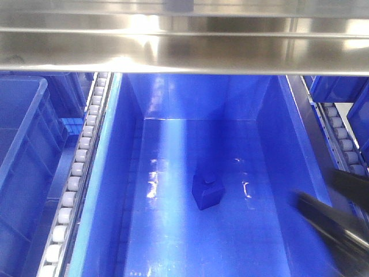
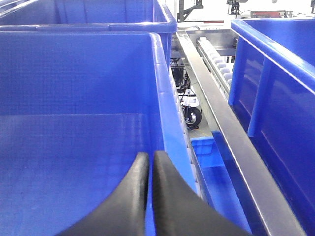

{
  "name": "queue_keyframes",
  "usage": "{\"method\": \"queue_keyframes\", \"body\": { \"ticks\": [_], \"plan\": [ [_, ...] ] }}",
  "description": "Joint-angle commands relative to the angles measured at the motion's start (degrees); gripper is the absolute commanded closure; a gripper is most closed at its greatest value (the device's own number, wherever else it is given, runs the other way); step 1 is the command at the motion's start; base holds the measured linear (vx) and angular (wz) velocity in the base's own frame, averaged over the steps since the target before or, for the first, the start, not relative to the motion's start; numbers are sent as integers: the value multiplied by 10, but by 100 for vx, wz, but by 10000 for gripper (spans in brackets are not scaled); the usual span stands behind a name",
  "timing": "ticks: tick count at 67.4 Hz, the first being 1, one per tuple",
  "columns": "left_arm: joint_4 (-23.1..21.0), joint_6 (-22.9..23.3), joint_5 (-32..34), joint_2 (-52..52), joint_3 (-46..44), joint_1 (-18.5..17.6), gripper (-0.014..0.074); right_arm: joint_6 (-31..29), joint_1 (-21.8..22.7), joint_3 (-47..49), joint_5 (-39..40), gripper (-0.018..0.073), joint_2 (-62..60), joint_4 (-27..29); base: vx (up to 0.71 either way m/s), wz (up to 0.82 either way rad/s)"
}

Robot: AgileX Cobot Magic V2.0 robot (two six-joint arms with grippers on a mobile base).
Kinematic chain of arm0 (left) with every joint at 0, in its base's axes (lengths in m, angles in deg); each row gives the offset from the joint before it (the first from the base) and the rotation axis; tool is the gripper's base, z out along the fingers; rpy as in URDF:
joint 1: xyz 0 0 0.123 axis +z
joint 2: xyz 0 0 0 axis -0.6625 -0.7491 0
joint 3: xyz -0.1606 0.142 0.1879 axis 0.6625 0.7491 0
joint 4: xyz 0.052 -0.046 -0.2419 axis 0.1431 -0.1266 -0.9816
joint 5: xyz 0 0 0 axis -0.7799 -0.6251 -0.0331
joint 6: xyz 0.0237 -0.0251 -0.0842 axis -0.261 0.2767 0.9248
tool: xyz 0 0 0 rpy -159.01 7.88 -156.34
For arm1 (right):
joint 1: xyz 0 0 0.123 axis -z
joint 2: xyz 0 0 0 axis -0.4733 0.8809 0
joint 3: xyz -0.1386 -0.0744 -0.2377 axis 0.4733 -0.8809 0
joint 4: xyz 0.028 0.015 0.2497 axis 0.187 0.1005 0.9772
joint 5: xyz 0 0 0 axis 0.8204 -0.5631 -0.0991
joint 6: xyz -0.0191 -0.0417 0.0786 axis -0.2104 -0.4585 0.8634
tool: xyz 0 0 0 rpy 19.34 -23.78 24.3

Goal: Pour parts from conveyor to right shelf

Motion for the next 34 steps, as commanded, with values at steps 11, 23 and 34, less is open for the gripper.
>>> {"method": "queue_keyframes", "body": {
  "ticks": [11,23,34],
  "plan": [
    [-1,4,28,3,-11,-3,603,-7,1,-38,20,97,-160,-3,0,0],
    [-1,4,28,3,-11,-3,603,-7,1,-83,28,97,-197,-4,0,0],
    [-1,4,28,3,-11,-3,603,-7,1,-86,31,232,-197,-4,0,0]
  ]
}}
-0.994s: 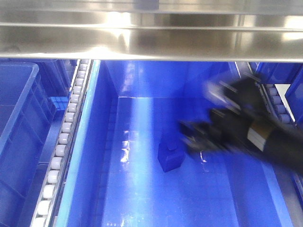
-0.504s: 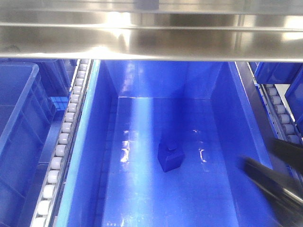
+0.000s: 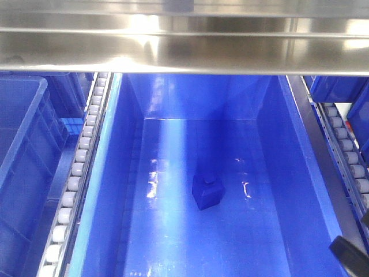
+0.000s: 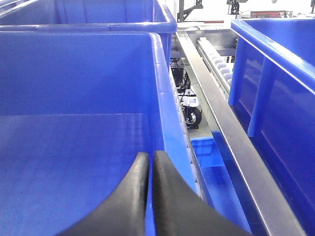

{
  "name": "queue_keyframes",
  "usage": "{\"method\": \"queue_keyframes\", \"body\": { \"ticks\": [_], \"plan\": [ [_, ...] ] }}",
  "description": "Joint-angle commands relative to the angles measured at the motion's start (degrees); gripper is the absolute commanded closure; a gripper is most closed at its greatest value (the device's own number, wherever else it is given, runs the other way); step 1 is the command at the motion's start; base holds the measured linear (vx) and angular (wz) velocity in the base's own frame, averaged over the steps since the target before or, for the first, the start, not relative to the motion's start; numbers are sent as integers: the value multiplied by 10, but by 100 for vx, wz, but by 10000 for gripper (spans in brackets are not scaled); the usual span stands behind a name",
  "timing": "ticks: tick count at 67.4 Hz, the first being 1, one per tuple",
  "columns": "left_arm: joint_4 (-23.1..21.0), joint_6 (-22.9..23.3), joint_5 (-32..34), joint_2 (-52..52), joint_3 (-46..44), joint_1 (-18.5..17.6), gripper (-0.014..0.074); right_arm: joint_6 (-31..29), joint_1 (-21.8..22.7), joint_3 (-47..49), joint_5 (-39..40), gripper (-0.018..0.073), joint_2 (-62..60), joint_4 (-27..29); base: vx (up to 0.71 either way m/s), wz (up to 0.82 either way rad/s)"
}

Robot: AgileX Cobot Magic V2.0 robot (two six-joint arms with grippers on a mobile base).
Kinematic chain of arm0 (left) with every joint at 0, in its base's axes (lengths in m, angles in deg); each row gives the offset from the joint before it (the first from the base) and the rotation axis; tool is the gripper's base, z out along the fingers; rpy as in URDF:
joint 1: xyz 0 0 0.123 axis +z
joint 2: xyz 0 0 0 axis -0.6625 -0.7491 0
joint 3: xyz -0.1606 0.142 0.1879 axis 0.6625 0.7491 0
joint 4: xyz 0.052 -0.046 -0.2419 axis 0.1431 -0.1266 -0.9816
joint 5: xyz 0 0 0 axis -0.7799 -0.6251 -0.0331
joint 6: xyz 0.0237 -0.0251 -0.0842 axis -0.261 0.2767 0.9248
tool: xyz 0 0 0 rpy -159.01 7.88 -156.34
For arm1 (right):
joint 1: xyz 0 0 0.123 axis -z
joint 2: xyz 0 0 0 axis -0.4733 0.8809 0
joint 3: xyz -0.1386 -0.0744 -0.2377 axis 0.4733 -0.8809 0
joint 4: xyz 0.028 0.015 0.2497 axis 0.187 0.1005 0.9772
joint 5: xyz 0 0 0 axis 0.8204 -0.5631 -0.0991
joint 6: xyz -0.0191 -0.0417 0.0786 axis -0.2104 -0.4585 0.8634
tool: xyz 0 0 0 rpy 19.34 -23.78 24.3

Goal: Pour parts from conveyor to right shelf

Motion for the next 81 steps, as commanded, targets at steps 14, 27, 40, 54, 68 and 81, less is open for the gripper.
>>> {"method": "queue_keyframes", "body": {
  "ticks": [14,27,40,54,68,81],
  "plan": [
    [-1,4,28,3,-11,-3,603,3,1,15,26,571,5,1,0,0],
    [-1,4,28,3,-11,-3,603,3,1,15,26,568,5,1,0,0],
    [-1,4,28,3,-11,-3,603,3,1,15,26,568,5,1,0,0],
    [-1,4,28,3,-11,-3,603,-15,36,-3,47,568,16,-17,0,0],
    [-1,4,28,3,-11,-3,603,-11,158,-38,115,568,11,-17,0,0],
    [-1,4,28,3,-11,-3,603,17,275,-42,116,568,-5,-31,0,0]
  ]
}}
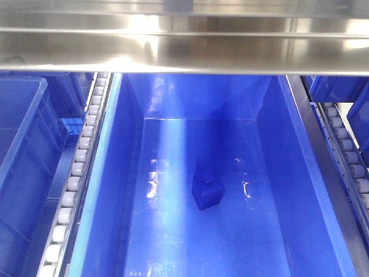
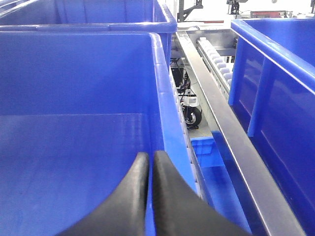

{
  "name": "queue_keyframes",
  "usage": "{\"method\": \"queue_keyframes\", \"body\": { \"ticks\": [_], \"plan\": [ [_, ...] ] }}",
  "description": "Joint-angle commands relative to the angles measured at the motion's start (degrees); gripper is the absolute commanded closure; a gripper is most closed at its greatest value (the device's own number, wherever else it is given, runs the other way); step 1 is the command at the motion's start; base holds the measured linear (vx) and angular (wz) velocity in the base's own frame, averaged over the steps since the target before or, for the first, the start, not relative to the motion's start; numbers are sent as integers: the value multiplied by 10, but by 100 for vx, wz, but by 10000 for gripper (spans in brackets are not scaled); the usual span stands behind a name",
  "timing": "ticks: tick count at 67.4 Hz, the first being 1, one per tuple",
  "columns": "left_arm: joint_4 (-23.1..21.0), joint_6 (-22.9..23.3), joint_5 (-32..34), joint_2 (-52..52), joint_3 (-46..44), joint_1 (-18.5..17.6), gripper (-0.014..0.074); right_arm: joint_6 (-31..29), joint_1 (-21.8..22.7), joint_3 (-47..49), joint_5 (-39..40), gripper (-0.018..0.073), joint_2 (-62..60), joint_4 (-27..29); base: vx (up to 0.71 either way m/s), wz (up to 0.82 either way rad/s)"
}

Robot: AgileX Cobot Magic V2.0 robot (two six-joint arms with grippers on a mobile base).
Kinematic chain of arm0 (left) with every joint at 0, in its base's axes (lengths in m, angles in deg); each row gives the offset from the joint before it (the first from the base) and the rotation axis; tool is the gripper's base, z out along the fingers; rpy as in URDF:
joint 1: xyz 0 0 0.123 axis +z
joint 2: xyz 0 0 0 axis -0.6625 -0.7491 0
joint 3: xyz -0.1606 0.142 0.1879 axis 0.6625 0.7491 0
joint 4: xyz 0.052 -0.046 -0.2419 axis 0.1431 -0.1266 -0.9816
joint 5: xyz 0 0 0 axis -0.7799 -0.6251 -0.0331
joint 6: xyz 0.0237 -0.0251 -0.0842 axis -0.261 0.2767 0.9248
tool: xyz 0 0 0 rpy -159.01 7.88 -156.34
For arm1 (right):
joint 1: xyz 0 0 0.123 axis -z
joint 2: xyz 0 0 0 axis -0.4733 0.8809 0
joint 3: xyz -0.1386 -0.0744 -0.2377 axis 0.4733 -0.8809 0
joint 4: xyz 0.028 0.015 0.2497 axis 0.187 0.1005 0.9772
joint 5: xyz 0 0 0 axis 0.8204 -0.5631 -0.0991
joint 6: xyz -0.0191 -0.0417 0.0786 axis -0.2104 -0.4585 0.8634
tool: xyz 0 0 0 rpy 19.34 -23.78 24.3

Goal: Pour parts from conveyor to right shelf

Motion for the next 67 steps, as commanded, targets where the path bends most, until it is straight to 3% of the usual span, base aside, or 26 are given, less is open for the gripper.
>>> {"method": "queue_keyframes", "body": {
  "ticks": [1,9,20,32,43,67],
  "plan": [
    [-1,4,28,3,-11,-3,603,15,47,14,47,568,2,-22,0,0],
    [-1,4,28,3,-11,-3,603,48,92,13,48,568,2,-76,0,0],
    [-1,4,28,3,-11,-3,603,54,99,9,49,568,-7,-123,0,0],
    [-1,4,28,3,-11,-3,603,52,104,-54,97,568,-61,-121,0,0],
    [-1,4,28,3,-11,-3,603,102,104,-87,119,568,-60,-115,0,0],
    [-1,4,28,3,-11,-3,603,65,104,-87,120,568,-60,-90,0,0]
  ]
}}
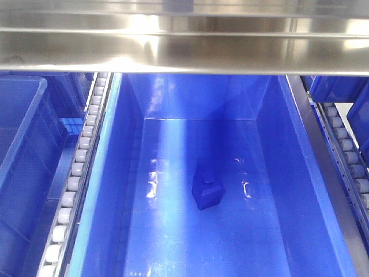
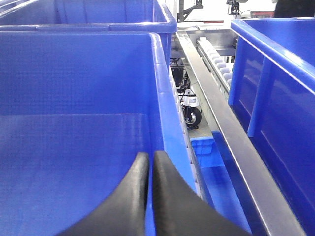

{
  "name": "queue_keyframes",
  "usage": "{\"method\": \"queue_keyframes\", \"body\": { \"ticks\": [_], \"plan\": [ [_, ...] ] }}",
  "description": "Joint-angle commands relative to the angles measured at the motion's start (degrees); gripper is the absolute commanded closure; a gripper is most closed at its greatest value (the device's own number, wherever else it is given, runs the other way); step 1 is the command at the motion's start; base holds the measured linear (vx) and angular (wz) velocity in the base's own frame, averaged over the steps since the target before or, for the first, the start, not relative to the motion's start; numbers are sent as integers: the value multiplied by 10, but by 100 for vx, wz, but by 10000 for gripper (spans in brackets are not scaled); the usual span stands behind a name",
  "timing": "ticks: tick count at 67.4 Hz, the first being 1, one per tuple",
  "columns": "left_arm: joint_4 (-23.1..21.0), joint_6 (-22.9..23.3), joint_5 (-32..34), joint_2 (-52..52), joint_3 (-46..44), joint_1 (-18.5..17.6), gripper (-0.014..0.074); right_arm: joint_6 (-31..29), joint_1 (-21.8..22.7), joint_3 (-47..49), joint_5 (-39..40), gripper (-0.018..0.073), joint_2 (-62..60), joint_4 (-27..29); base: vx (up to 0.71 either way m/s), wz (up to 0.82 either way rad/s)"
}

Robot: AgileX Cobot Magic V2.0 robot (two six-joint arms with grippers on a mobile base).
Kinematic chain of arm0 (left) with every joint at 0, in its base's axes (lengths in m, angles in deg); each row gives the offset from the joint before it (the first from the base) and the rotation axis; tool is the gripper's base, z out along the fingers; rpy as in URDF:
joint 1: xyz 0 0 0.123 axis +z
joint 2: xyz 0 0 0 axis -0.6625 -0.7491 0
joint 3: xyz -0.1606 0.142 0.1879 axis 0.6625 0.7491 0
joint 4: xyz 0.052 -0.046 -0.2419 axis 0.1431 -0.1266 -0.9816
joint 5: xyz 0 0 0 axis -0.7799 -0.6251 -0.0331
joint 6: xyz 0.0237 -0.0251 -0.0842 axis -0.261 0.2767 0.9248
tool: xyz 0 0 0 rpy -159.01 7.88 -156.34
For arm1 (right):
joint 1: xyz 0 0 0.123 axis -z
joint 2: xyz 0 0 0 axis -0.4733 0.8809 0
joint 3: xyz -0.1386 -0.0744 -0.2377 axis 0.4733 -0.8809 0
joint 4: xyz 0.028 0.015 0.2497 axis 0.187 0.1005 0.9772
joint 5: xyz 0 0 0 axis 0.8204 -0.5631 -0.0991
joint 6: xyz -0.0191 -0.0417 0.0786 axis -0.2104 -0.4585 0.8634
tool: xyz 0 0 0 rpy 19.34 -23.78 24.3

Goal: Pour parts from conveyor to right shelf

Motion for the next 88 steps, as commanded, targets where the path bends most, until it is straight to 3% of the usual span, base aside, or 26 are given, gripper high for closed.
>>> {"method": "queue_keyframes", "body": {
  "ticks": [1,88],
  "plan": [
    [-1,4,28,3,-11,-3,603,-20,5,-5,46,568,-8,7,0,0],
    [-1,4,28,3,-11,-3,603,-19,5,-5,45,568,-8,6,0,0]
  ]
}}
